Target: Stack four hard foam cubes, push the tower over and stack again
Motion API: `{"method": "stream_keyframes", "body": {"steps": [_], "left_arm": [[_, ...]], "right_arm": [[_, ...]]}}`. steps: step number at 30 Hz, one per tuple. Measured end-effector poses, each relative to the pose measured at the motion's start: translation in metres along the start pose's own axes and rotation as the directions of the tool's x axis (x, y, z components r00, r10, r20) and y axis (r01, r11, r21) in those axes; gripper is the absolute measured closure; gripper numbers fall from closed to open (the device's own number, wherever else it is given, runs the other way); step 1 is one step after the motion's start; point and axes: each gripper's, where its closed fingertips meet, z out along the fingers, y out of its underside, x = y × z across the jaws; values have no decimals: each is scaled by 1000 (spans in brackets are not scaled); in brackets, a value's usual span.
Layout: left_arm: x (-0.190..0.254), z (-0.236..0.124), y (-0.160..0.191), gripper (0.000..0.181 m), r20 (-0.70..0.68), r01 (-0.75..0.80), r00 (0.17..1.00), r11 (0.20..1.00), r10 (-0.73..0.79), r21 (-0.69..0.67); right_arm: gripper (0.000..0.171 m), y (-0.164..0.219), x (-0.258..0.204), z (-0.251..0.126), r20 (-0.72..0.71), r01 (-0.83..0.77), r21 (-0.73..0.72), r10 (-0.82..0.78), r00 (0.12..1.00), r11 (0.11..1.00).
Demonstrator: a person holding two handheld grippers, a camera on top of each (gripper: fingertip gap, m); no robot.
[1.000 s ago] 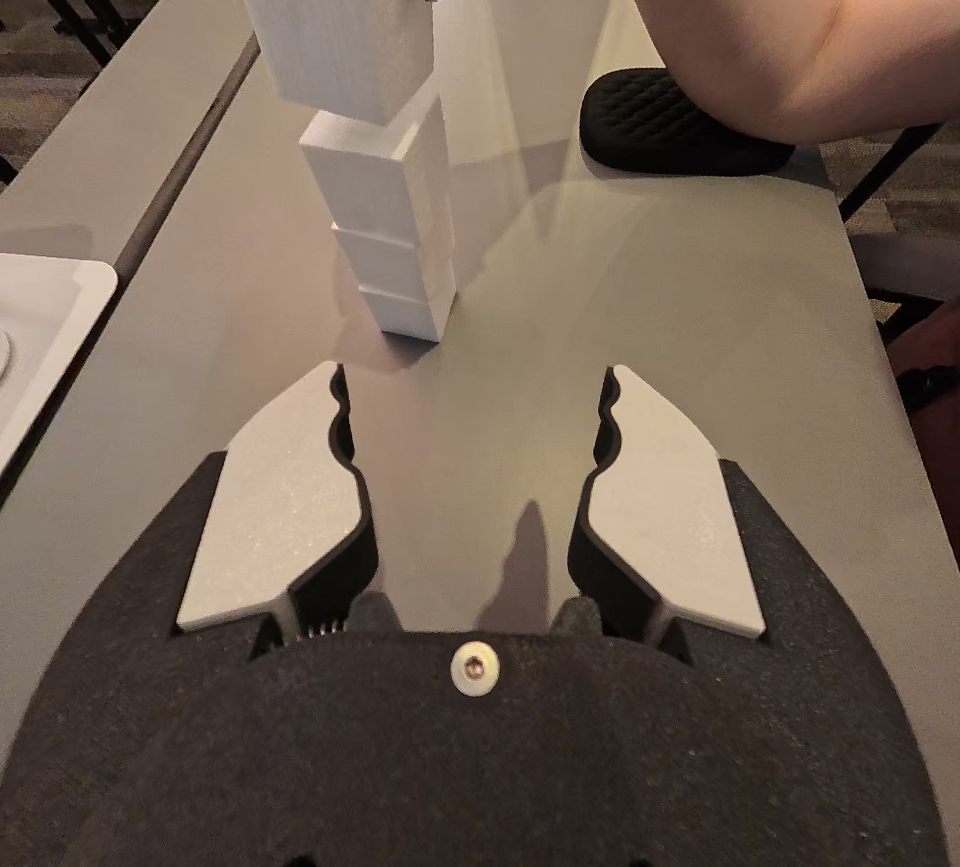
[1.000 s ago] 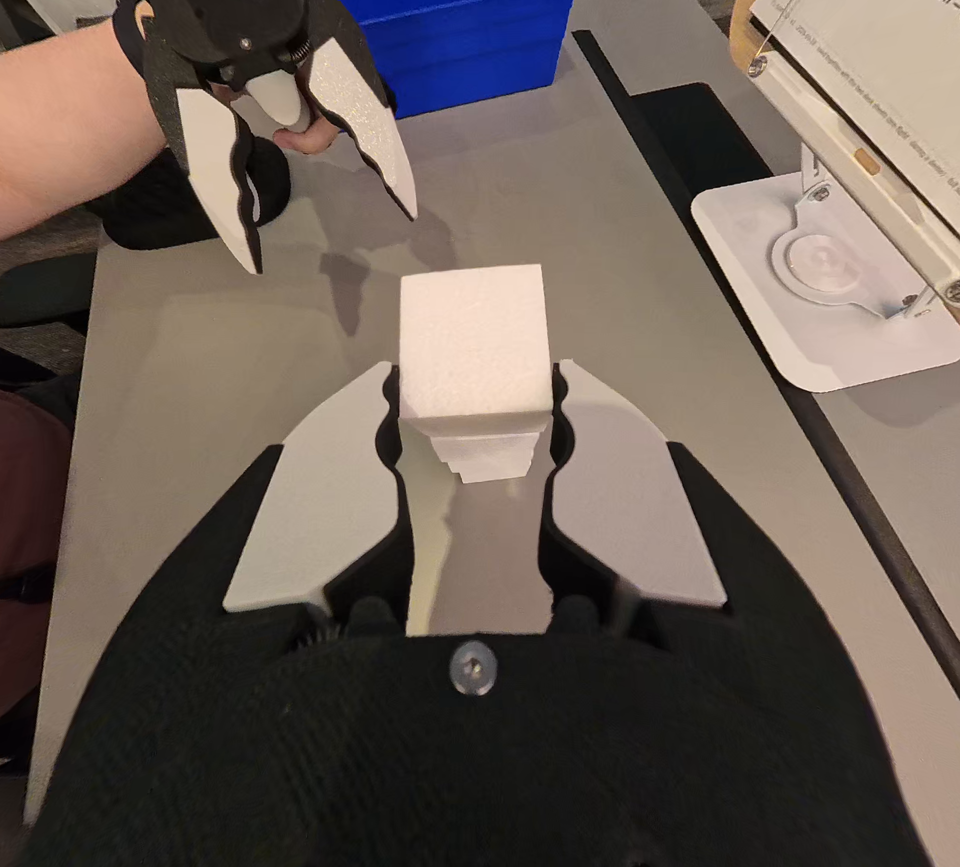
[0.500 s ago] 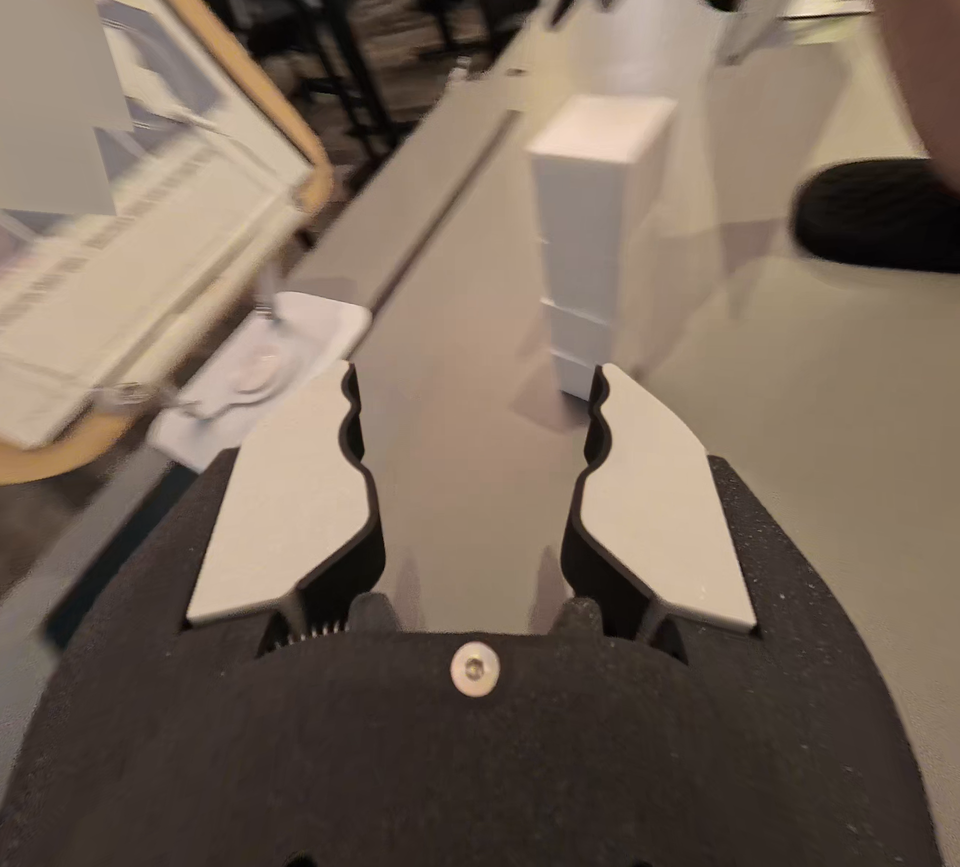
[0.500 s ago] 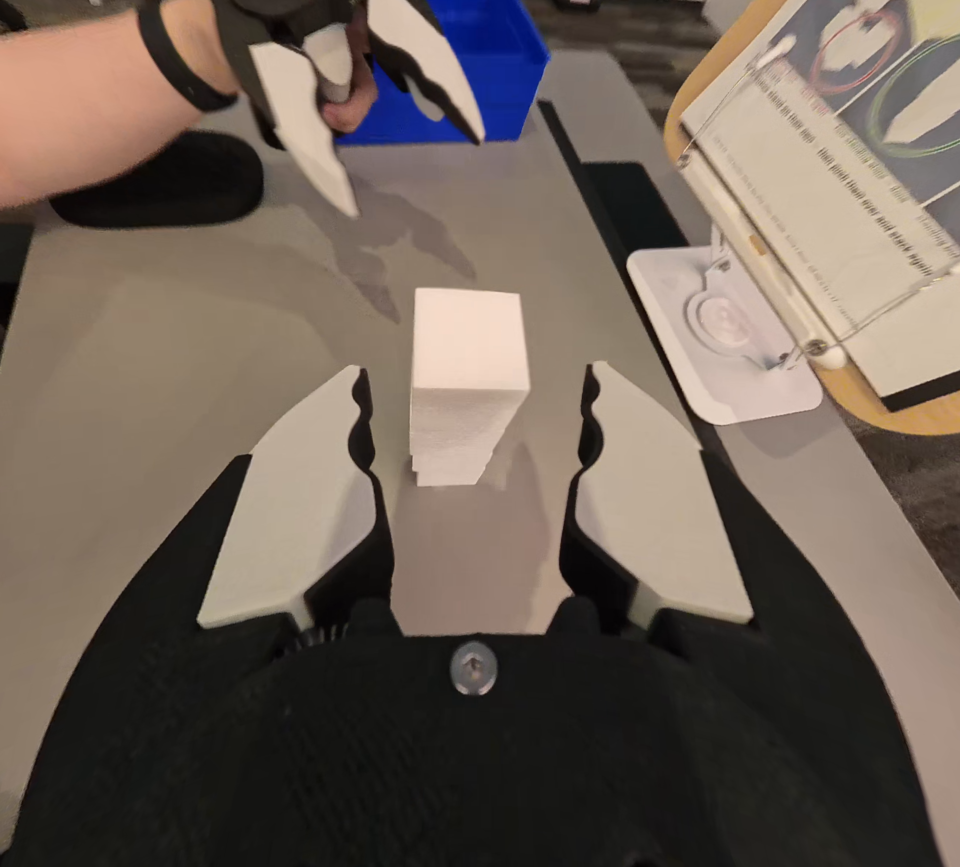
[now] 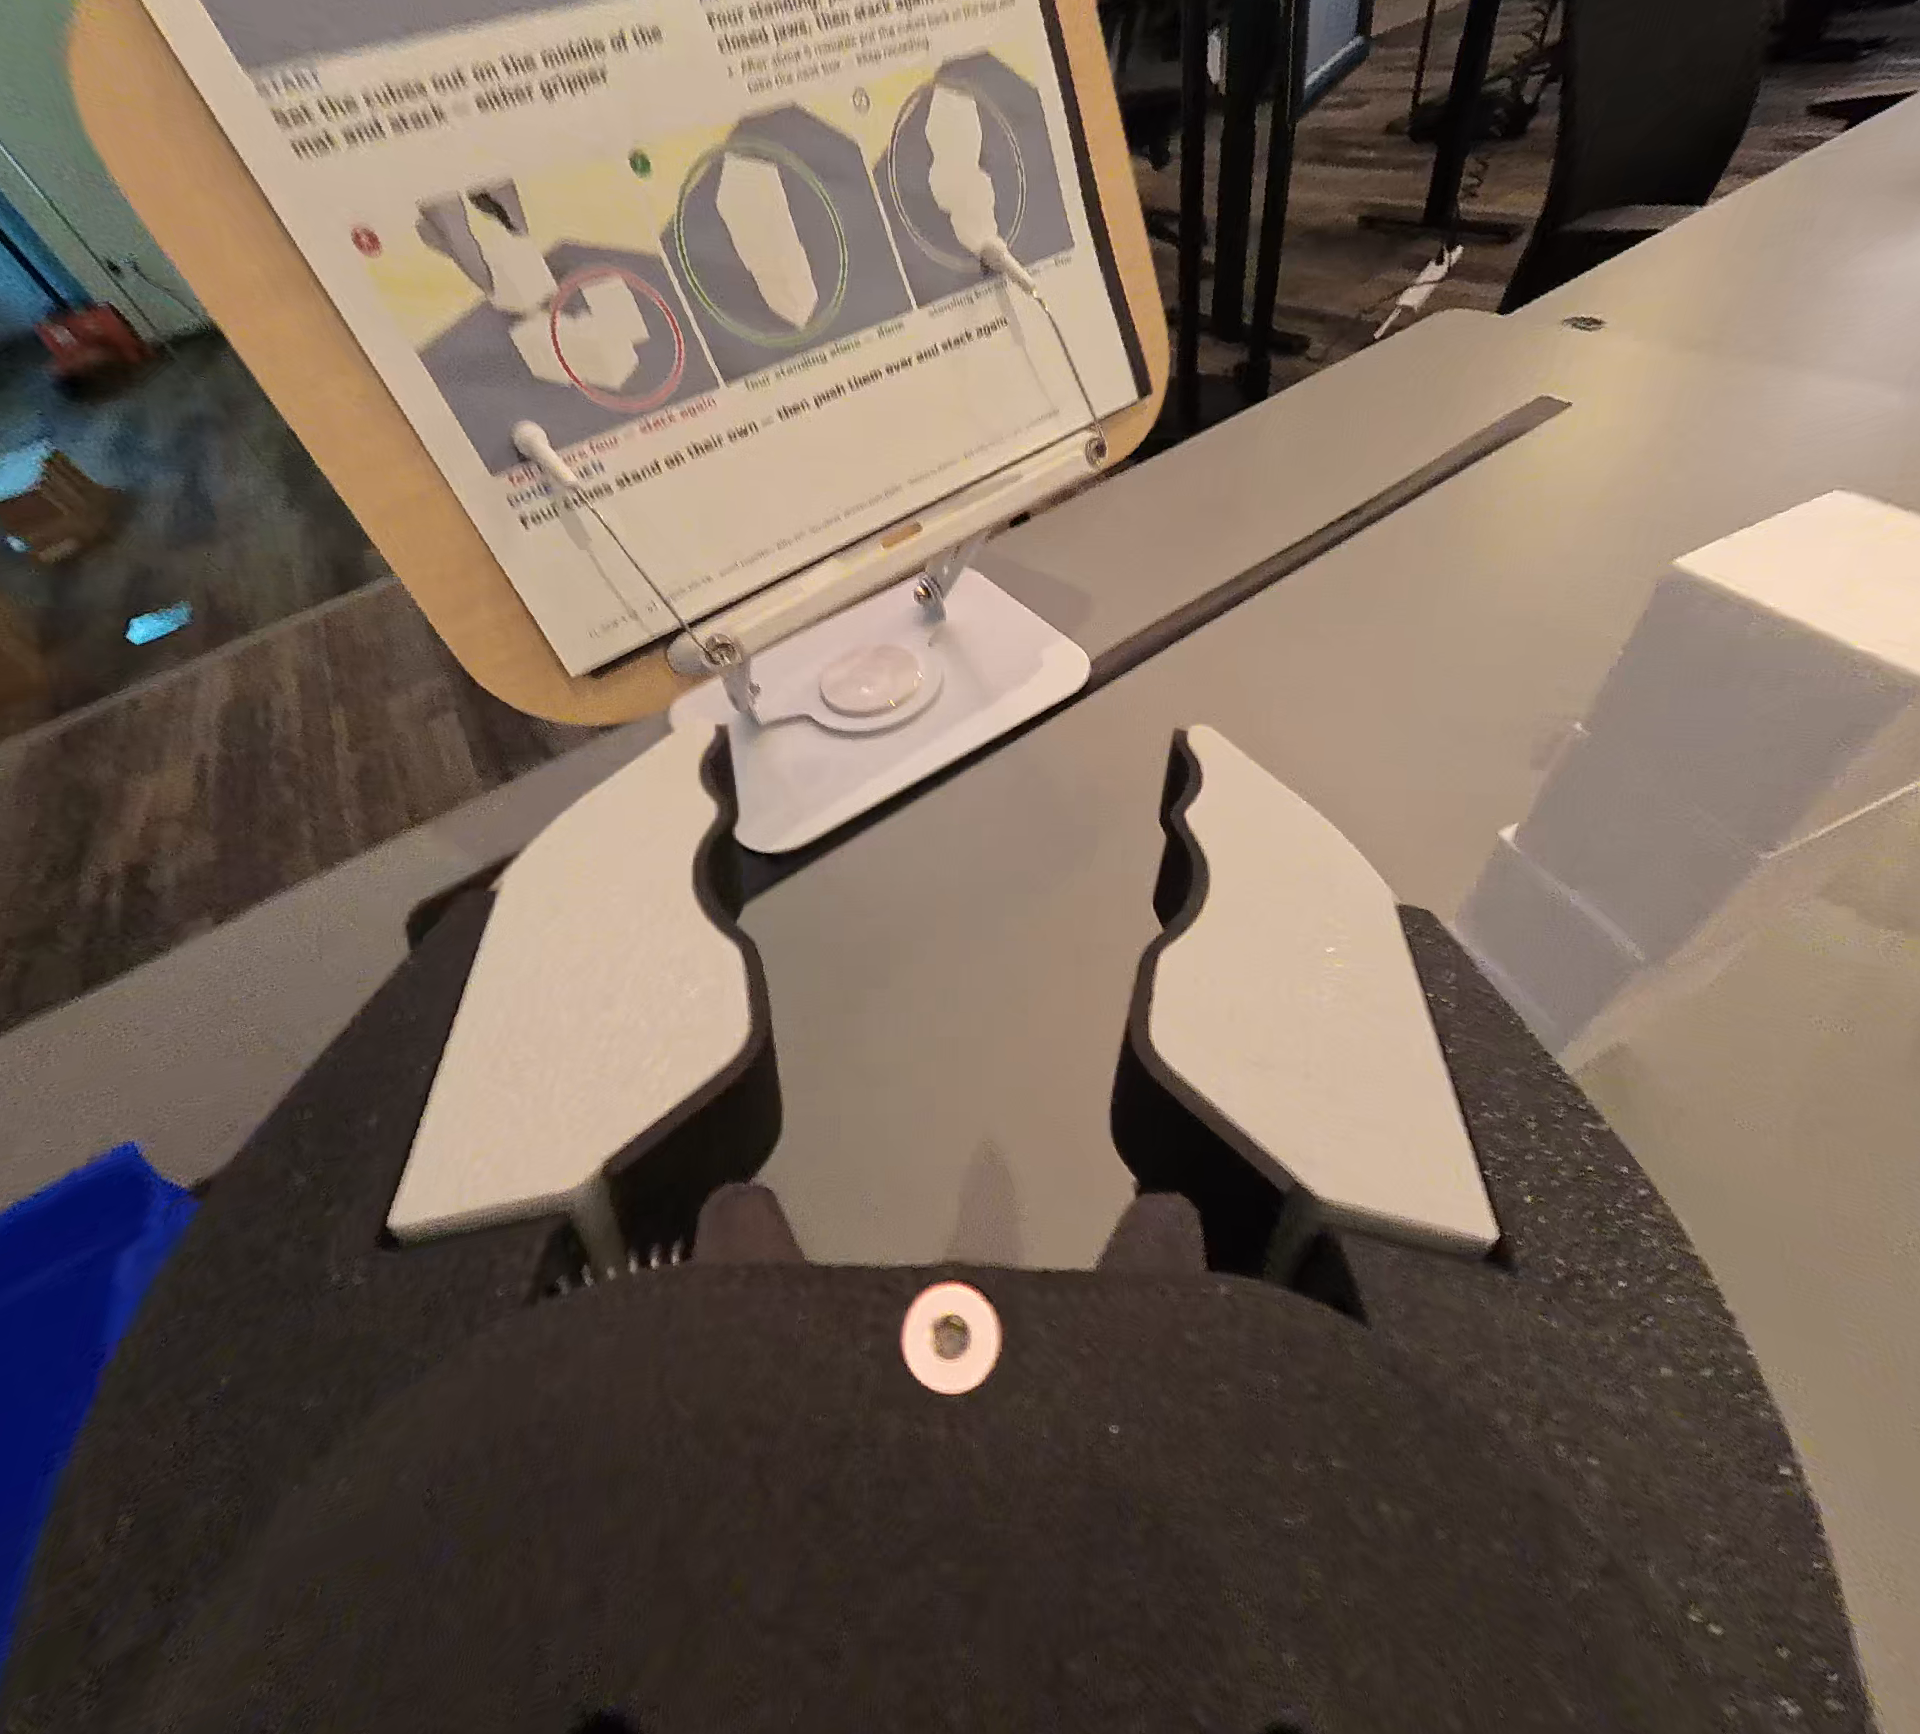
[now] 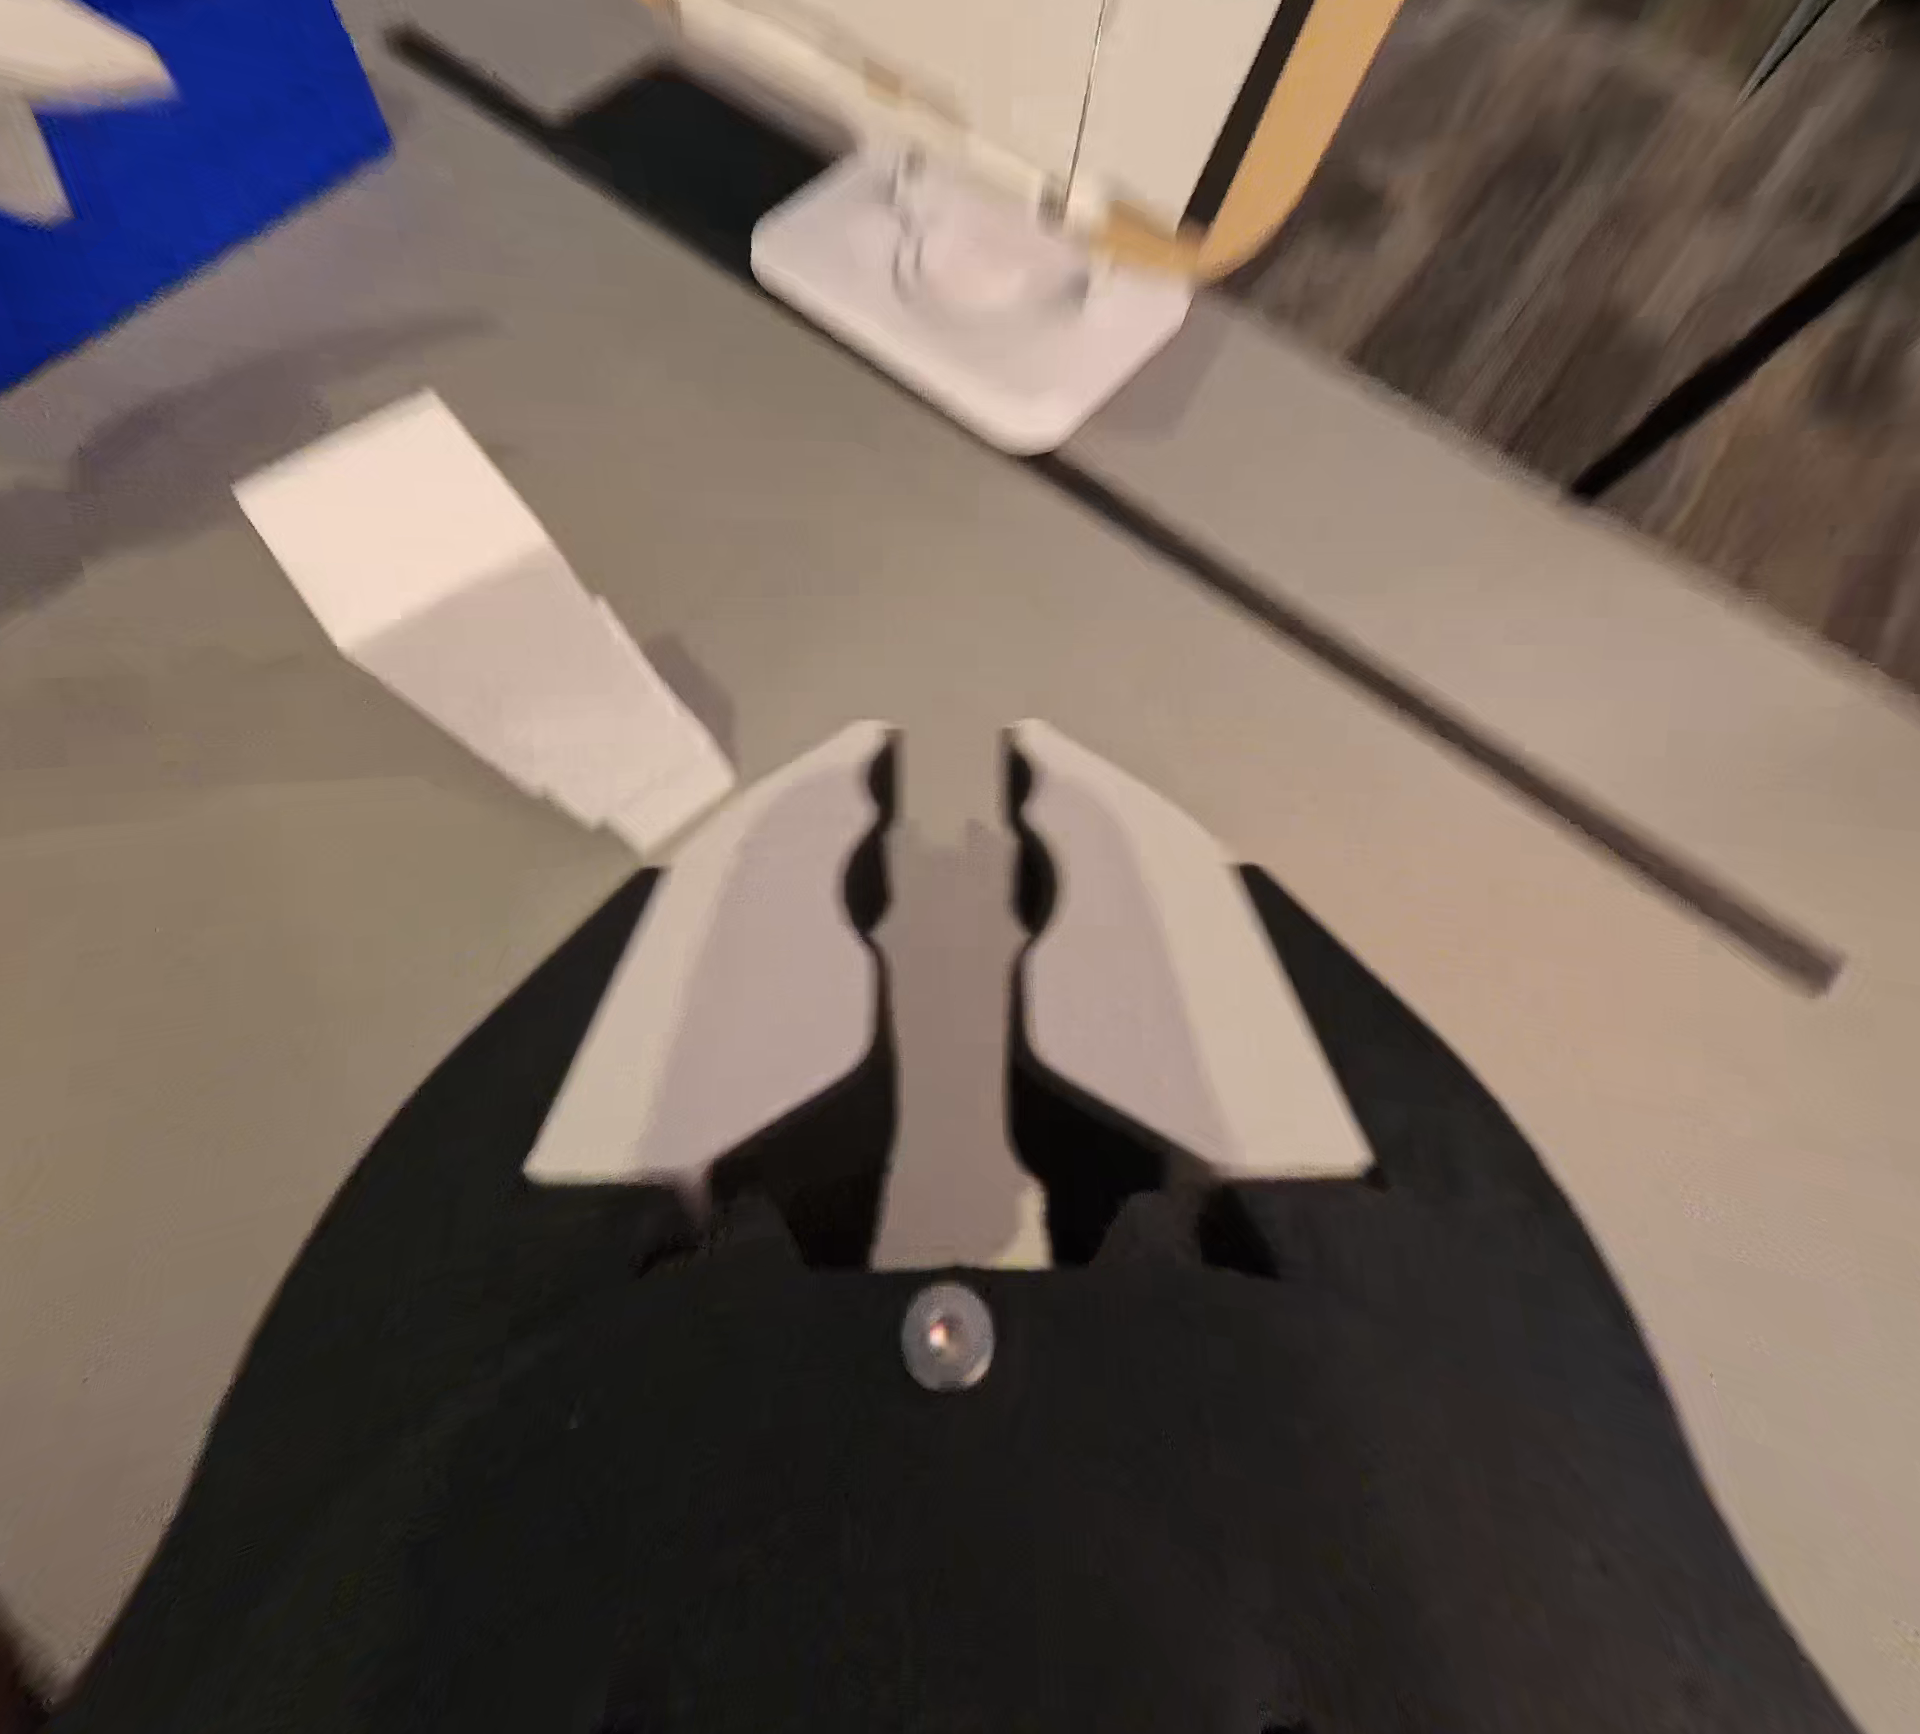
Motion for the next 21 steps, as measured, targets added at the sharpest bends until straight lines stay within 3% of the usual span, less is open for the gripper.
{"method": "stream_keyframes", "body": {"steps": [1, 6, 11, 15, 21], "left_arm": [[-1, 1, 1, 102, -13, 32, 999, 999, -32, -12], [5, -3, -4, 105, -95, 105, 990, 994, -105, -6], [-3, -8, 1, 104, -101, 104, 989, 994, -108, -45], [-7, -16, -5, 110, -168, 188, 967, 982, -189, -20], [-22, -24, -4, 111, -195, 245, 950, 969, -244, -23]], "right_arm": [[170, 17, 1, 9, 17, -44, -79, 46, 999, 996], [171, 112, 5, 60, -83, -206, -376, 189, 979, 903], [171, 178, -15, 90, -138, -368, -503, 348, 927, 782], [171, 172, -30, 104, -140, -418, -485, 403, 904, 768], [171, 111, -55, 122, -126, -355, -455, 336, 934, 817]]}}
